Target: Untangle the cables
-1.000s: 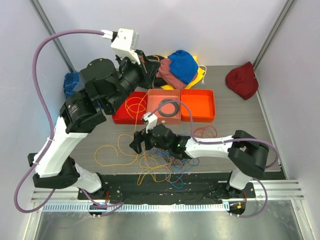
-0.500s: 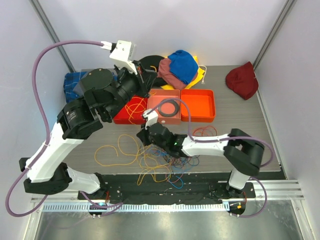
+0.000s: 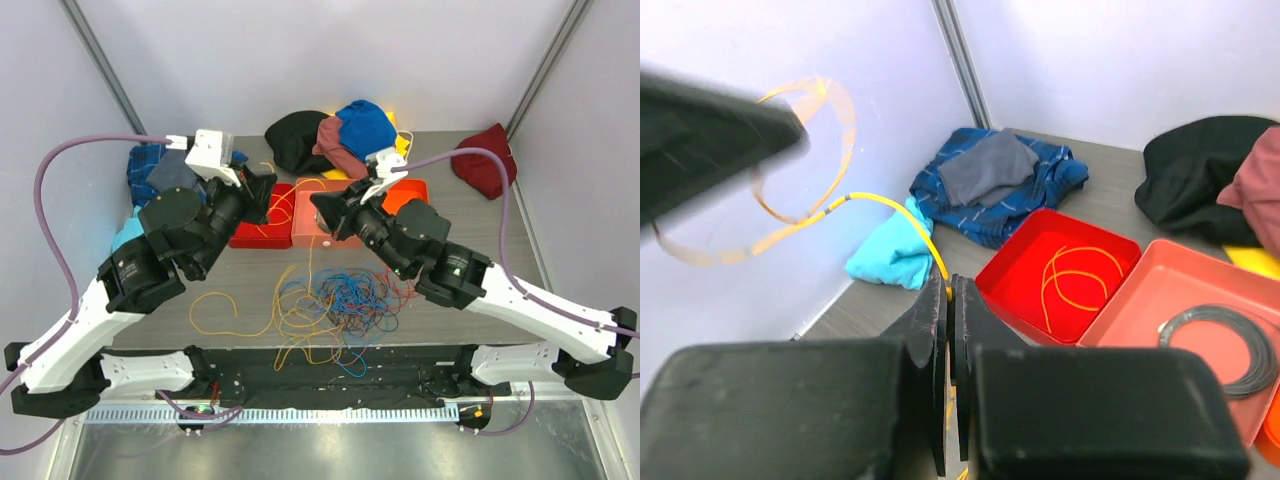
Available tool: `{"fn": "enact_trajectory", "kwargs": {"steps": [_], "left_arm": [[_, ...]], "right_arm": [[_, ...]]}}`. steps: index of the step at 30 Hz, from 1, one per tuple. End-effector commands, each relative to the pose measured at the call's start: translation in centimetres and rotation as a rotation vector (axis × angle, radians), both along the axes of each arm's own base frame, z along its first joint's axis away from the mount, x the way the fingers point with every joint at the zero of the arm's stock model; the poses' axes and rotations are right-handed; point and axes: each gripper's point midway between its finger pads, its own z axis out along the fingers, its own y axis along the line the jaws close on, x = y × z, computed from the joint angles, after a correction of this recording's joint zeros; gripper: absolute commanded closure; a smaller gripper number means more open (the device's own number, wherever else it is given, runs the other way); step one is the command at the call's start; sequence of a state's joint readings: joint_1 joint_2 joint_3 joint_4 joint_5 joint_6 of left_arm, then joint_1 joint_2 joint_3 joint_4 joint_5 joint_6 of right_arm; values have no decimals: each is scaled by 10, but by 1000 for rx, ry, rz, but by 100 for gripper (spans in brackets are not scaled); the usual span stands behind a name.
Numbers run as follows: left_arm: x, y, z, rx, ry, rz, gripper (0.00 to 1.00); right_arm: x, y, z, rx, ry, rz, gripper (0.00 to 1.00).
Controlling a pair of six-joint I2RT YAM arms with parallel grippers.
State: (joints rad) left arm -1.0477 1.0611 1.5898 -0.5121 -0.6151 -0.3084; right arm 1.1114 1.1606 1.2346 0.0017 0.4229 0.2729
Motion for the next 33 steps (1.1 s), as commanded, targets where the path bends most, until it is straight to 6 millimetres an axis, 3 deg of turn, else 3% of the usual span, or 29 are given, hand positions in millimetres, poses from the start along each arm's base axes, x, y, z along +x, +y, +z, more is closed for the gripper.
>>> {"fn": "enact_trajectory", "kwargs": {"steps": [1,5,9,19,26,33], "left_arm": [[-2,-2,-10,-56,6,-5,90],[-11,-14,-40,-57,40,-89,80],[-24,-24,-57,-77,51,-183,47],[-49,-47,-81,-178,67,-364,36],[-63,-65,-96,-233,87,-480,33],[-64,-85,-134,-216,161,-522,32]], "right_arm": [[-11,-17,9,-80,20,15,99],[-22,-22,15,-67,28,57,99],[-23,-26,6,-75,40,48,99],[-12,-21,-22,-115,63,0,99],[-8,-14,-24,-116,77,-4,99],[-11,-6,-20,-77,94,30,99]]}}
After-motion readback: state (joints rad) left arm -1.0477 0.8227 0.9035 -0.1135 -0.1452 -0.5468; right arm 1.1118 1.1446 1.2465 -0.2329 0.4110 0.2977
